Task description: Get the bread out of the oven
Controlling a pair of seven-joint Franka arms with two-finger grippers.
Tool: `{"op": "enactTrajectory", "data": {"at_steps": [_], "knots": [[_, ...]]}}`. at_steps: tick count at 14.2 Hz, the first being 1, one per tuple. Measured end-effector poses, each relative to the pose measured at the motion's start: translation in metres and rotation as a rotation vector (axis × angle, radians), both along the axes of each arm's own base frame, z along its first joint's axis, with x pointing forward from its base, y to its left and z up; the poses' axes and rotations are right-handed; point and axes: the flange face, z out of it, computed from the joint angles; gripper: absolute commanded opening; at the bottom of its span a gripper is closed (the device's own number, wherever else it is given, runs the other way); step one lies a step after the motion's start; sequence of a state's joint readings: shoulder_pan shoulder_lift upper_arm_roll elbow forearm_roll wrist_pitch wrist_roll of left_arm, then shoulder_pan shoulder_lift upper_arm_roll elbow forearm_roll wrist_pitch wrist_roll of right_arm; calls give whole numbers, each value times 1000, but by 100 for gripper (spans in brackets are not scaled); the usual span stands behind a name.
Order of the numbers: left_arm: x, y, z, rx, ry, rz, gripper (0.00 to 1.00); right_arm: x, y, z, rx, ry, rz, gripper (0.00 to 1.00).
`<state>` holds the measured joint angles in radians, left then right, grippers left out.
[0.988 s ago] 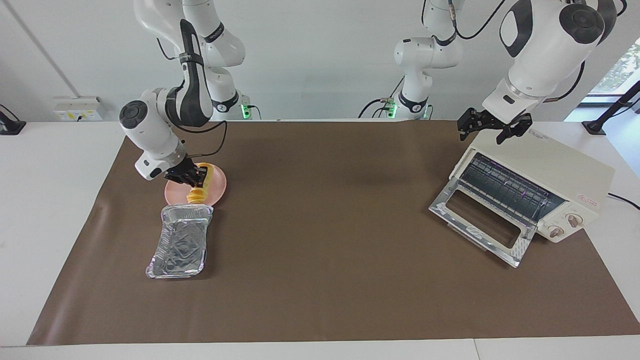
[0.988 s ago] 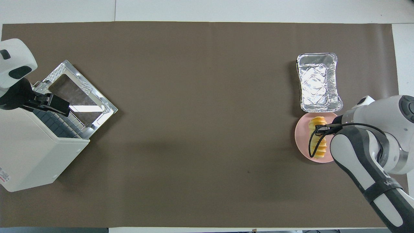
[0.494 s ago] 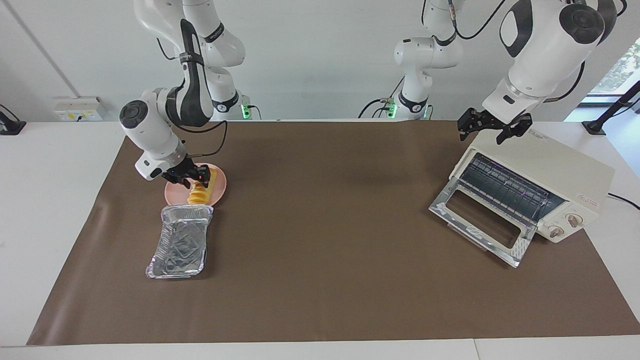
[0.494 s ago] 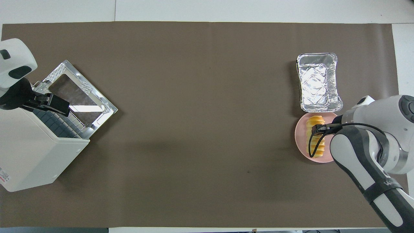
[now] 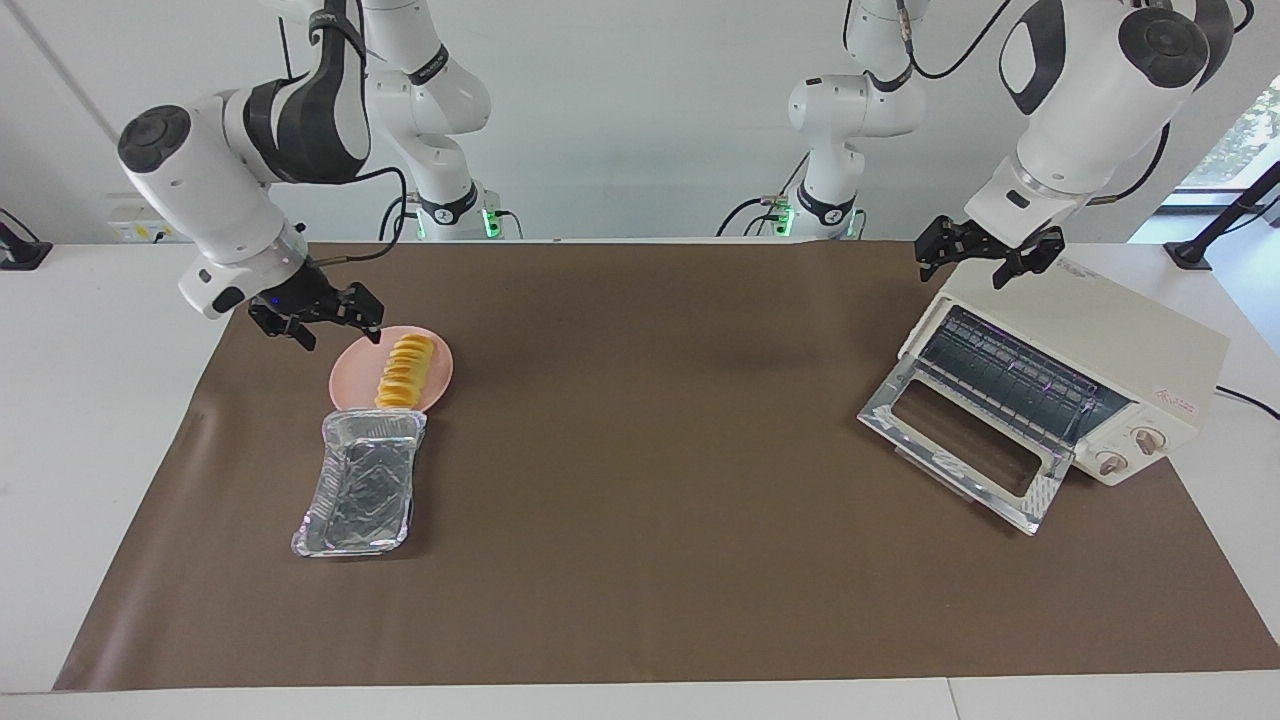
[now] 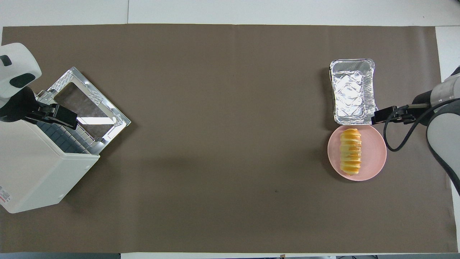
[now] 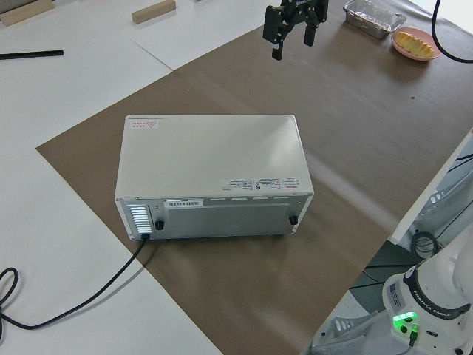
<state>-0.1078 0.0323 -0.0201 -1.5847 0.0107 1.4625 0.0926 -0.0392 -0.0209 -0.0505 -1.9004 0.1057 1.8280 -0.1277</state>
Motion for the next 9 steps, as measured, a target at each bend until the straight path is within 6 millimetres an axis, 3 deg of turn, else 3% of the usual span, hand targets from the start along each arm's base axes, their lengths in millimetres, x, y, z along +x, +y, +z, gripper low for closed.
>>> {"op": "enactTrajectory", "data": {"at_steps": [6,9], "knots": [[0,0,0,0,0,0,100,-20,-9,110,-91,-69,22,100],[0,0,0,0,0,0,100,-23,-9,129,-90,-45,23,100]]}}
